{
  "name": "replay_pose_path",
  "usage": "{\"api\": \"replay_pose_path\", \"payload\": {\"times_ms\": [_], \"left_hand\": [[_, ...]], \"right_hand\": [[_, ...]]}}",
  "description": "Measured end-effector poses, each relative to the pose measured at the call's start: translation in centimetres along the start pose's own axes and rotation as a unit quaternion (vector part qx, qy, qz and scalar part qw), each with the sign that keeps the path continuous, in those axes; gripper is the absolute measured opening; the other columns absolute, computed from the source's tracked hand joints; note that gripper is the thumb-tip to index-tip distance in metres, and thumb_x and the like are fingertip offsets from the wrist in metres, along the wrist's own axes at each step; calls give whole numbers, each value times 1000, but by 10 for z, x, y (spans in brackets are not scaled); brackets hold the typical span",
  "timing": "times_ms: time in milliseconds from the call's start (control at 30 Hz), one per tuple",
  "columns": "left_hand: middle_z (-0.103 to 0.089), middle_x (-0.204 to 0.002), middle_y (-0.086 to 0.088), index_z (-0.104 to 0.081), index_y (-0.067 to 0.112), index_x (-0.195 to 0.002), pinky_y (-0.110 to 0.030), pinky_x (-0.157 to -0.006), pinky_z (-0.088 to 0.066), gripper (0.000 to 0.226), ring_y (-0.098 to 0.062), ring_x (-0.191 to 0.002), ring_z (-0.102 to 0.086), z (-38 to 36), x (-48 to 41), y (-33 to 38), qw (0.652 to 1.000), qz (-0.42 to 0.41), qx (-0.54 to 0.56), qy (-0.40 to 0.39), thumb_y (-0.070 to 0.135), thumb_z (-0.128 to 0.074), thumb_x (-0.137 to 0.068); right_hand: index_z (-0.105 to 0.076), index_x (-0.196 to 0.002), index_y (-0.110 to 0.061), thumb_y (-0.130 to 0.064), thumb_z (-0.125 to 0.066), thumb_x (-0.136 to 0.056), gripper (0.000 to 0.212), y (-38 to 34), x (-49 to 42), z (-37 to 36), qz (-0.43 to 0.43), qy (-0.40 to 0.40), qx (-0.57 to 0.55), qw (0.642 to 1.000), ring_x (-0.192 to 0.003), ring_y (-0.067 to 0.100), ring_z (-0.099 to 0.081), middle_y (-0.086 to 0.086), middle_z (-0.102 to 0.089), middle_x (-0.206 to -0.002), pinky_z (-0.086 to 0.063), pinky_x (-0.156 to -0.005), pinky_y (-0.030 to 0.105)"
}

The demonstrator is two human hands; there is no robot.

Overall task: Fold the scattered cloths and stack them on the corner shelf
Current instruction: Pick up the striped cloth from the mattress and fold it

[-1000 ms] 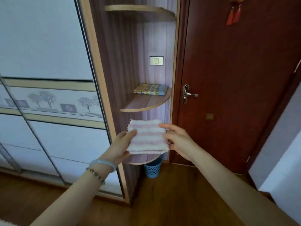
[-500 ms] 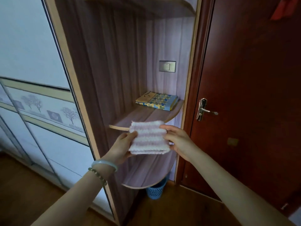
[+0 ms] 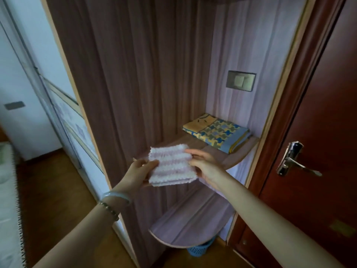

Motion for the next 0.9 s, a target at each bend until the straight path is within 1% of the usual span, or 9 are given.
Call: {"api": "replay_pose_path", "payload": {"times_ms": [100, 167, 267, 367, 467, 567, 667, 767, 900], "left_hand": [[-70, -82, -12, -66, 3, -90, -23, -51, -52, 15, -17, -59, -66, 4, -36, 4, 1000, 0, -9, 2, 18, -63, -89], [-73, -88, -13, -66, 1, -94, -26, -56, -55, 17, -22, -70, -71, 9, -55, 6, 1000, 5, -6, 19, 17, -64, -89], [-71, -86, -16, -64, -4, -92, -25, -54, -55, 18, -20, -65, -70, 15, -81, 7, 998, 10, -31, 53, 13, -65, -88], [-66, -78, -17, -62, -11, -88, -32, -59, -59, 24, -21, -66, -66, 26, -101, 3, 992, 21, -81, 94, 13, -67, -86], [-62, -69, -12, -61, 0, -77, -40, -65, -58, 22, -22, -61, -63, 35, -107, 2, 972, 2, -195, 131, 19, -72, -83], [-65, -96, -4, -59, 10, -103, -37, -85, -47, 40, -26, -88, -61, 36, -99, 23, 881, -102, -408, 215, 36, -73, -77], [-54, -123, -2, -53, 13, -126, -33, -93, -34, 62, -29, -109, -51, 1, -90, 36, 796, -223, -533, 178, 51, -51, -77], [-26, -152, 9, -34, 26, -145, -36, -109, -19, 74, -17, -138, -21, -11, -90, 23, 775, -184, -586, 149, 64, -29, -82], [1, -157, 14, -6, 36, -151, -34, -115, 12, 89, -7, -145, 6, -19, -95, -11, 773, -83, -623, 88, 81, 3, -75]], "right_hand": [[-66, -107, -20, 8, -48, -87, 39, 2, -47, 3, -15, -26, 25, 999, -74, 12, -59, 3, -64, -90, -49, -56, 23], [-67, -98, -27, 7, -49, -87, 40, 2, -76, 4, -24, -46, 64, 997, -79, 14, -56, 4, -62, -92, -46, -61, 25], [-66, -95, -31, 7, -52, -86, 41, 5, -116, 4, -31, -67, 102, 992, -87, 17, -57, 7, -62, -100, -47, -69, 27], [-65, -103, -23, 7, -53, -85, 37, 19, -148, -2, -47, -98, 141, 984, -89, 22, -58, 10, -62, -105, -49, -73, 29], [-63, -117, -11, 0, -58, -79, 40, 25, -170, -11, -12, -119, 258, 959, -95, 18, -59, 9, -64, -106, -46, -69, 14], [-62, -122, -14, -21, -65, -76, 46, 1, -183, -18, 127, -118, 433, 884, -118, 18, -49, 7, -54, -126, -37, -97, 22], [-43, -141, -15, -34, -60, -89, 58, -12, -171, -42, 234, -205, 500, 808, -140, 22, -22, 7, -29, -151, -16, -114, 28], [-24, -149, -13, -48, -50, -93, 72, 7, -155, -56, 260, -293, 548, 739, -147, 19, -2, 5, -12, -159, -6, -119, 34], [-12, -151, -14, -57, -36, -95, 75, 36, -149, -50, 267, -312, 607, 680, -147, 16, 3, 2, -4, -161, -1, -117, 34]]}}
Point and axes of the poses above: each hand's wrist, its own x-axis away from the middle knuckle, its own z-axis out of the back of the hand, y = z × x, the point moved 10 cm from there along -x, towards the middle knuckle
